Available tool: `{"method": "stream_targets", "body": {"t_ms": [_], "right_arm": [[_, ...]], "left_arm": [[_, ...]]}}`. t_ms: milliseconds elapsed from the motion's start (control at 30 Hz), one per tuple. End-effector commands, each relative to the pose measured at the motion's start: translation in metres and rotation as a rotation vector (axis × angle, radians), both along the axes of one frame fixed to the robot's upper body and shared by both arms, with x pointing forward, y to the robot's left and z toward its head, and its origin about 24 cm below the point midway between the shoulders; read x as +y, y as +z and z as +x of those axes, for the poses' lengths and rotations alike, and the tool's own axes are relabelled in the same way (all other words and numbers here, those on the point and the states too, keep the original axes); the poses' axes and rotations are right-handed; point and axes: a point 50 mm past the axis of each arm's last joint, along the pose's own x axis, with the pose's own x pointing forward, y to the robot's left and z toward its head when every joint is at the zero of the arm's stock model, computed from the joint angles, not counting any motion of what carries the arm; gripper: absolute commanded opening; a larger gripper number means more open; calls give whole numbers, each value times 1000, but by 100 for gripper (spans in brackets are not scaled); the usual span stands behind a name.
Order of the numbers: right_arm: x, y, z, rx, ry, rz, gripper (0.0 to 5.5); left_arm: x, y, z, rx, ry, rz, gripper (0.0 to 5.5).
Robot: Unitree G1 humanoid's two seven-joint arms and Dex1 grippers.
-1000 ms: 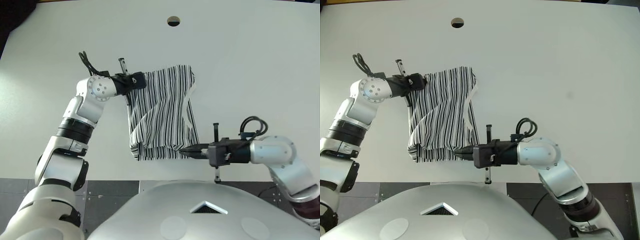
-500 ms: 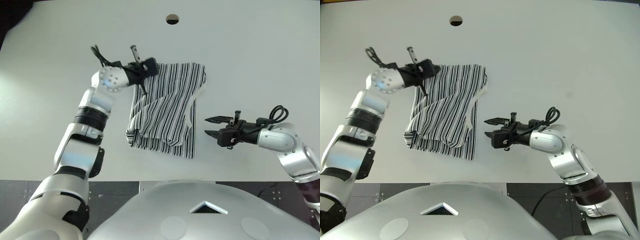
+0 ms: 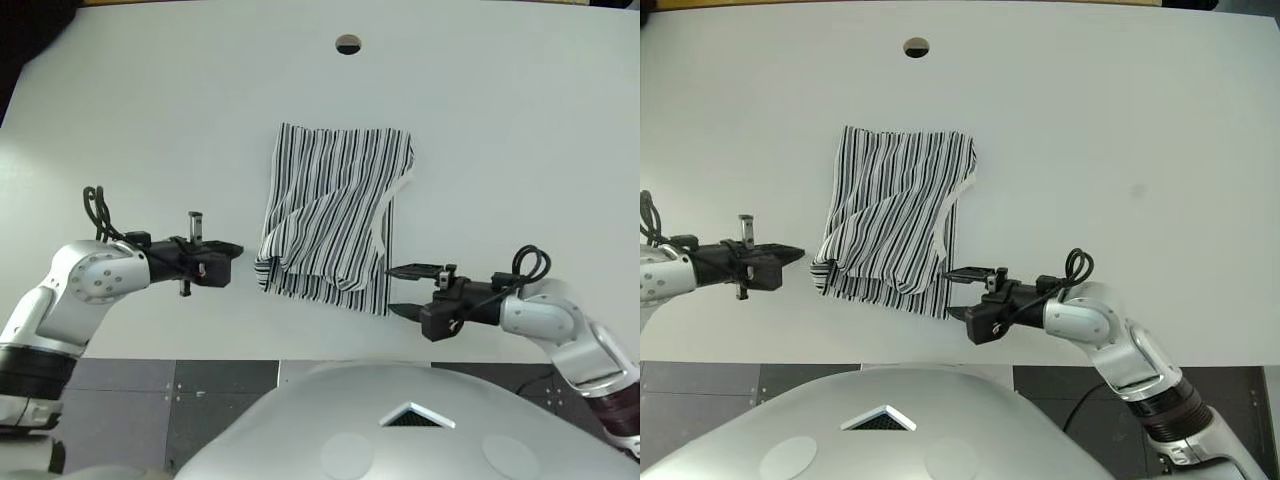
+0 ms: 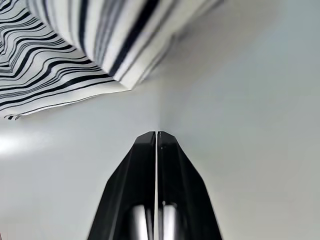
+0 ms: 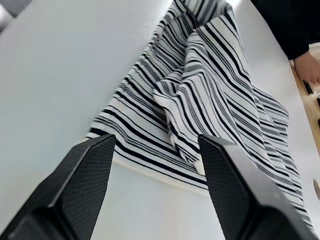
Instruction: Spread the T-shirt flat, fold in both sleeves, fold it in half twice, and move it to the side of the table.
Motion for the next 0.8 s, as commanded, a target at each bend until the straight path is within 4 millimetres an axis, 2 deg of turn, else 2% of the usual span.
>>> {"method": "stream_targets", "body": {"t_ms": [33,200,367,533,800], "right_arm": [[4,-9,3,-72,12,-17,305],[10,-16,11,-143,-4,11,305],[4,-16,12,-141,-12,6,308],[-5,-9,13,-139,-26,-16,308],[-11,-11,11,-152,2,-87,308]], "left_arm": [[-2,-13,-15,58,-23,22,10],[-18,-17,-16,21,-27,-59,10],[-15,-25,-16,-7,42,-68,82],[-9,-22,-16,-34,71,-75,164],[1,-25,-32,25,58,-40,271]]}}
